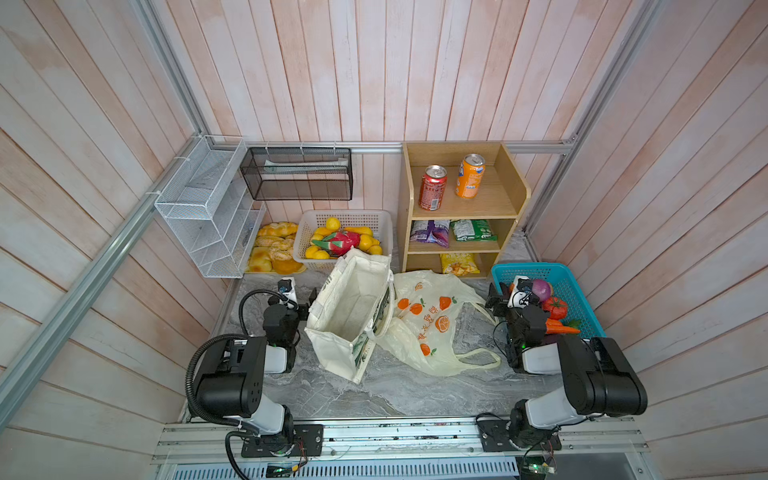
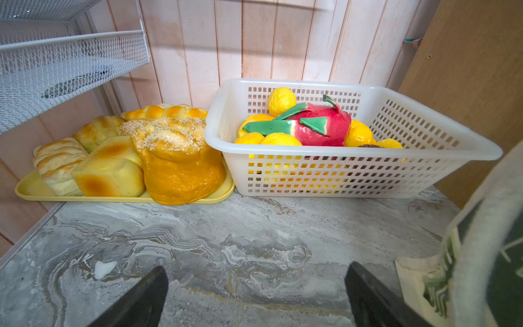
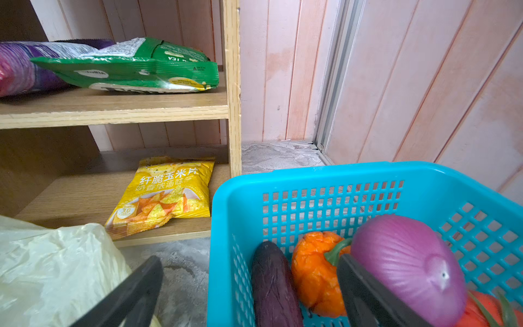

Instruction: Place the mixed food into the grocery bags and tie them

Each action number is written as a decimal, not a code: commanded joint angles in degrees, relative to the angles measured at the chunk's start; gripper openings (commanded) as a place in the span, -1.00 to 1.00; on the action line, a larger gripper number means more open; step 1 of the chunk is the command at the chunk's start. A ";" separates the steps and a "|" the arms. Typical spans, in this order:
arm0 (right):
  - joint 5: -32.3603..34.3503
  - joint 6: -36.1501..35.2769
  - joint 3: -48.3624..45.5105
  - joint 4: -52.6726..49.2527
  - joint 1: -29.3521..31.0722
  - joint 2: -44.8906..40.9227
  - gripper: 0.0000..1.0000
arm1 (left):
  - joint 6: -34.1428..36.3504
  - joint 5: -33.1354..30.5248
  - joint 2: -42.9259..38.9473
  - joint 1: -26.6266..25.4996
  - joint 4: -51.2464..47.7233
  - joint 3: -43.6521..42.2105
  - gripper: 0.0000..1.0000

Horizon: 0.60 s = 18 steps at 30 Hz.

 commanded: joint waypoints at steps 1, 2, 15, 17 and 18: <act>-1.45 0.09 0.09 -3.49 0.15 0.12 0.96 | 1.17 -0.16 -0.38 0.06 1.68 -0.38 1.00; -1.41 0.07 0.09 -3.47 0.19 0.12 0.96 | 1.17 -0.31 -0.37 -0.09 1.70 -0.38 1.00; -1.41 0.01 0.08 -3.49 0.17 0.12 0.96 | 0.30 -0.09 -0.26 0.62 1.13 -0.03 1.00; -1.44 0.08 0.09 -3.50 0.15 0.12 0.96 | 0.29 -0.06 -0.23 0.61 1.02 0.06 1.00; -1.52 0.09 0.15 -3.51 0.18 0.18 0.96 | 0.25 -0.13 -0.19 0.61 0.87 0.13 1.00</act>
